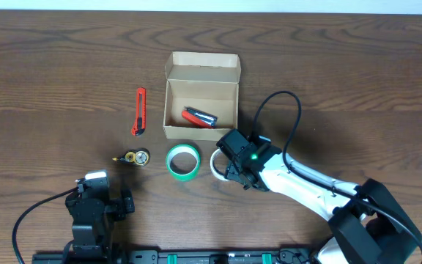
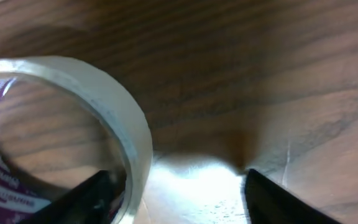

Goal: Pack container
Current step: 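Move the right gripper to the white tape roll and grasp its rim, then carry the white tape roll into the box and release it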

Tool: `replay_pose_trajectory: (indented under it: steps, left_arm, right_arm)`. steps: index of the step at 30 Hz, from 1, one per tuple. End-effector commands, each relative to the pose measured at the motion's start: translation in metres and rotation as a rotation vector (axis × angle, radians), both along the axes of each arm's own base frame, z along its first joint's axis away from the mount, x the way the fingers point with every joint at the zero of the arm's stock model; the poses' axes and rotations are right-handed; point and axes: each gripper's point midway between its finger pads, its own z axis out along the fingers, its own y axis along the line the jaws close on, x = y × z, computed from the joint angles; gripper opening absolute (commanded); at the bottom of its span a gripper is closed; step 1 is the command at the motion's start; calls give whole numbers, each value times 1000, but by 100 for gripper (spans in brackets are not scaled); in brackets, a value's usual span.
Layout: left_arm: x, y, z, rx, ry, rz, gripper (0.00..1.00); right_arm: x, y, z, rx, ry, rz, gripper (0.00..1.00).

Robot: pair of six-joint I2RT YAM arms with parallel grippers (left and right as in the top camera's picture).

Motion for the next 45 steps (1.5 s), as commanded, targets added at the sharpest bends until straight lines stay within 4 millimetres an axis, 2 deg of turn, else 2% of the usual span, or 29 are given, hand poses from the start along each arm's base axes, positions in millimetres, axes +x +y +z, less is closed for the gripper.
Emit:
replay_pose_trajectory:
  steps: [1, 6, 8, 10, 14, 19, 24, 28, 33, 38, 41, 45]
  left_arm:
    - [-1, 4, -4, 13, 7, 15, 95]
    - [-1, 4, -4, 13, 7, 15, 96]
    - [-1, 4, -4, 13, 7, 15, 95]
    - [-1, 4, -4, 13, 7, 15, 95]
    - [-1, 4, -4, 13, 7, 15, 95]
    - [-1, 4, -4, 13, 7, 15, 95]
    - [-1, 4, -4, 13, 7, 15, 95]
    - [-1, 4, -4, 13, 7, 15, 95]
    - [-1, 4, -4, 13, 7, 15, 95]
    - [-1, 4, -4, 13, 7, 15, 95]
    - [-1, 4, -4, 13, 7, 15, 95]
    - [-1, 4, -4, 13, 7, 15, 95]
  right_arm:
    - [-5, -3, -11, -25, 24, -7, 53]
    - [-6, -1, -15, -20, 36, -5, 17]
    - [-6, -1, -15, -20, 35, -4, 6]
    - [-6, -1, -15, -24, 37, 7, 1]
    - [-6, -1, -12, -34, 45, 66, 1]
    - [-12, -7, 8, -76, 86, 103, 1]
    - [-16, -20, 46, -138, 79, 113, 1]
    - [-7, -23, 81, -146, -10, 200, 1]
    - [25, -15, 134, -144, -174, 365, 1]
    - [80, -9, 177, -188, -334, 494, 1]
    - [115, -2, 191, -220, -404, 577, 1]
    - [156, 12, 191, -276, -443, 718, 1]
